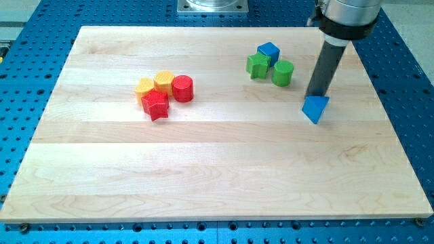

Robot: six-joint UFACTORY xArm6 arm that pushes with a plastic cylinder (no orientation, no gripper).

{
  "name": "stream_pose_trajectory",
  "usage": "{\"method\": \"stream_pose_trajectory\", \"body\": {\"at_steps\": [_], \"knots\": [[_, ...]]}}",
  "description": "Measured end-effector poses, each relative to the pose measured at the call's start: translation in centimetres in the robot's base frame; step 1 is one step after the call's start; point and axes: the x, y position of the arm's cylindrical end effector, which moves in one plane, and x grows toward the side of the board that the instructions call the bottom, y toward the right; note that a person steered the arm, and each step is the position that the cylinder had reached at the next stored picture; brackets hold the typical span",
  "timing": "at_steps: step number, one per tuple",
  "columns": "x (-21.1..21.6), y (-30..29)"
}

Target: Push the green circle towards the top of the triangle

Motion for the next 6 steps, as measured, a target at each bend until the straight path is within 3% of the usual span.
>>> {"method": "stream_pose_trajectory", "body": {"at_steps": [1, 2, 3, 5, 6], "knots": [[-1.7, -6.3], [-5.4, -8.5], [-6.5, -6.1], [-1.2, -5.0], [0.8, -0.5]]}}
